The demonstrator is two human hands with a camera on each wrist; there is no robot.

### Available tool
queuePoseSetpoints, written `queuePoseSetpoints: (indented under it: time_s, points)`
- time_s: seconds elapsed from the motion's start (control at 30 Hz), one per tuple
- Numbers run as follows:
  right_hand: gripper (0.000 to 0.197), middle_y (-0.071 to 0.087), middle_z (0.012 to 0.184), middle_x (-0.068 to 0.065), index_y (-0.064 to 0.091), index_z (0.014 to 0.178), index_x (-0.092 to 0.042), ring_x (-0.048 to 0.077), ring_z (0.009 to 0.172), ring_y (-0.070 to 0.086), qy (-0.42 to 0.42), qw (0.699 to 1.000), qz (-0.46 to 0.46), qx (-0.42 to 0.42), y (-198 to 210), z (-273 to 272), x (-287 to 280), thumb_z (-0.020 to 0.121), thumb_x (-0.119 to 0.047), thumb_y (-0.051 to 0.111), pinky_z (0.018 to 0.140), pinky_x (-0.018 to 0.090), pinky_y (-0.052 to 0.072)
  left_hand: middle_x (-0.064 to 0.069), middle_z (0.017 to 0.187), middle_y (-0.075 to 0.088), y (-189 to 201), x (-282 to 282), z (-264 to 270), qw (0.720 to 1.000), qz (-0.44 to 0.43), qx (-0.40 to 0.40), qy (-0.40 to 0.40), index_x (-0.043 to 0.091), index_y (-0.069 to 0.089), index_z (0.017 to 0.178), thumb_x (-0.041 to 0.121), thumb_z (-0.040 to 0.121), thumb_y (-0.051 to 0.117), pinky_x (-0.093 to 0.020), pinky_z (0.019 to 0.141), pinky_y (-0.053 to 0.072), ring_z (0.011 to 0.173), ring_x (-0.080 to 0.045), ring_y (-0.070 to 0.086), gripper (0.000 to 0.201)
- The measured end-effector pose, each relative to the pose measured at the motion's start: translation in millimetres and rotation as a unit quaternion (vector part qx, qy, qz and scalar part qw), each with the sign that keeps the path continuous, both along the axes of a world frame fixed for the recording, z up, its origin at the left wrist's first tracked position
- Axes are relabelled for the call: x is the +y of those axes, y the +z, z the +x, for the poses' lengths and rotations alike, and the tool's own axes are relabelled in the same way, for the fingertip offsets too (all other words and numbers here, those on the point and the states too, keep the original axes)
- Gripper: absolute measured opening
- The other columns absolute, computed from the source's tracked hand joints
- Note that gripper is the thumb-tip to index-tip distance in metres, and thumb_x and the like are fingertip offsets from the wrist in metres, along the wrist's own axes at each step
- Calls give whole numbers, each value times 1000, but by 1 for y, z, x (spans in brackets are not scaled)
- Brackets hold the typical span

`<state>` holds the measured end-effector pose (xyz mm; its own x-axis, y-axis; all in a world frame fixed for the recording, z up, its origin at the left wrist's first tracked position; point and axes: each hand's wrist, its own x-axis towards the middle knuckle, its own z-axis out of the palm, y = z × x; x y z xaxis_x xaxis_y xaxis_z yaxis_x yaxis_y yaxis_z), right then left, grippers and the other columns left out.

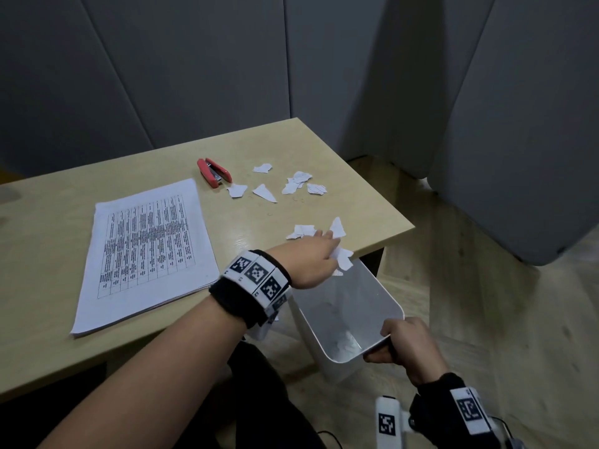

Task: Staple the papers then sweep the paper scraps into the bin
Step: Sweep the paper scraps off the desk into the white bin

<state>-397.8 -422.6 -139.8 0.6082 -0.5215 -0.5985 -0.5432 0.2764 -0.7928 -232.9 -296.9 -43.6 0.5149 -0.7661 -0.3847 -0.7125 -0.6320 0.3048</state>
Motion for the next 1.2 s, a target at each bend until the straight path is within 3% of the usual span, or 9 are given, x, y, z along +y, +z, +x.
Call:
queuePoseSetpoints:
  time_s: [0.1,0.27,0.33,0.43,0.6,0.87,0.93,1.1,1.2]
  points:
    - [15,65,61,41,52,89,16,59,66,67,0,1000,1,-1,0,1,2,82,10,40,70,58,59,-12,164,12,10,-11,11,999,-32,-31,20,5,20,153,15,97,30,-46,123,13,153,-28,6,58]
    - [20,66,62,40,53,92,19,51,57,70,0,1000,5,-2,-1,2,1,80,7,41,61,46,61,-15,165,7,8,-27,31,996,32,5,88,7,23,153,16,99,24,-48,123,13,153,-32,3,54]
    - [19,67,62,39,53,91,17,51,58,70,-2,1000,7,-2,-1,2,0,80,7,41,60,44,61,-16,165,3,3,-28,27,996,41,23,73,8,23,153,14,99,23,-45,123,12,153,-34,3,54]
    - [17,66,59,37,52,90,17,57,64,69,-8,1000,10,-5,0,3,-2,81,9,41,67,53,61,-16,165,2,0,-28,14,998,20,23,55,9,26,152,14,99,22,-44,124,11,153,-33,3,53]
    - [17,66,69,45,52,90,18,55,62,69,-20,1000,11,-14,5,2,-3,81,10,41,60,44,60,-15,165,2,-7,-24,-15,999,-6,24,21,5,26,151,16,99,26,-46,124,11,153,-29,3,53]
    - [20,65,59,39,53,94,19,52,56,69,-20,1000,6,-10,3,3,-1,80,11,42,59,47,60,-11,165,3,-14,-14,-44,998,-47,31,-3,6,12,156,16,97,28,-39,126,5,154,-23,1,62]
    - [19,64,56,39,53,93,19,51,54,69,-18,1000,3,-8,3,3,0,80,11,41,56,44,60,-11,165,6,-6,-16,-40,998,-51,28,-12,6,15,156,14,97,30,-39,126,6,154,-23,3,61]
    - [20,64,55,38,53,96,18,56,61,68,-11,1000,7,-8,2,6,-3,81,11,41,65,51,60,-11,163,19,20,-29,13,999,-38,-25,25,6,30,151,20,100,30,-38,124,15,152,-25,14,53]
    - [18,64,60,38,54,94,15,48,53,69,-14,1000,9,-6,4,6,-4,82,10,40,55,43,61,-15,151,41,28,-39,62,995,-2,-66,70,7,45,140,21,96,33,-41,115,32,142,-30,37,48]
